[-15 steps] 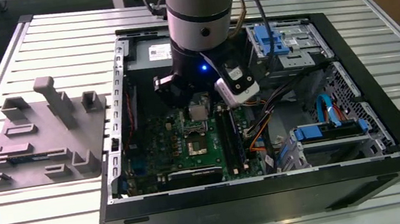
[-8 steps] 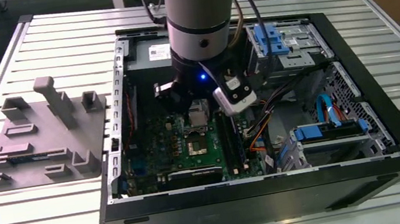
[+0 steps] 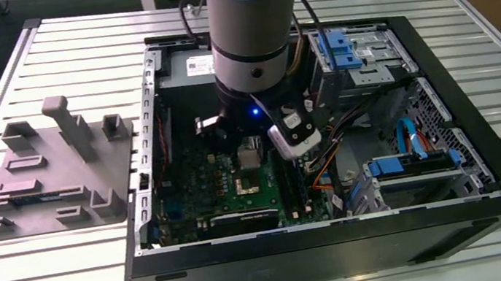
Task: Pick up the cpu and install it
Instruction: 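Place the cpu into insertion slot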
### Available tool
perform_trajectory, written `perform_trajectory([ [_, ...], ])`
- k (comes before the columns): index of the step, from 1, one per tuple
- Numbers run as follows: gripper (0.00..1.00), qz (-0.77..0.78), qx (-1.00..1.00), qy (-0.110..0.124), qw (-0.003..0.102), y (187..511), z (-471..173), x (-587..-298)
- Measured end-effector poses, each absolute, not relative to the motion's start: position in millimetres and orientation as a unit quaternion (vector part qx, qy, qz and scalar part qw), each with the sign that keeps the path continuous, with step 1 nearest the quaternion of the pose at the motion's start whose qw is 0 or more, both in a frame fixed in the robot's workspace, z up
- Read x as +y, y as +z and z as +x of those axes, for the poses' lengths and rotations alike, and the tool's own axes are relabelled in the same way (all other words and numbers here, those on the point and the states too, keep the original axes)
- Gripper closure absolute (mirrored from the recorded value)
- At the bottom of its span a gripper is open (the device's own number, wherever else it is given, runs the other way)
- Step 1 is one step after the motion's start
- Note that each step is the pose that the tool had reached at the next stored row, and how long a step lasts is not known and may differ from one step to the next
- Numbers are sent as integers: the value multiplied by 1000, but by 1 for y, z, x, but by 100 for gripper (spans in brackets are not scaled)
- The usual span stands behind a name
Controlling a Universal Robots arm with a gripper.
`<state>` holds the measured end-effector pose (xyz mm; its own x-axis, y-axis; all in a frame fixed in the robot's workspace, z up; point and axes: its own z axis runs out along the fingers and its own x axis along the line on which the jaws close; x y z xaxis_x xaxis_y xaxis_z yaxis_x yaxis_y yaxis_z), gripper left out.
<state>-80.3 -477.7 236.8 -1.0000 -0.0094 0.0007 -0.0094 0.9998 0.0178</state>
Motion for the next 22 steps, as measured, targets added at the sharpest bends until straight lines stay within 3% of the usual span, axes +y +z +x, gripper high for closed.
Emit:
perform_trajectory([
  [22,53,5,-1000,-9,1,207,-82,-483],
])
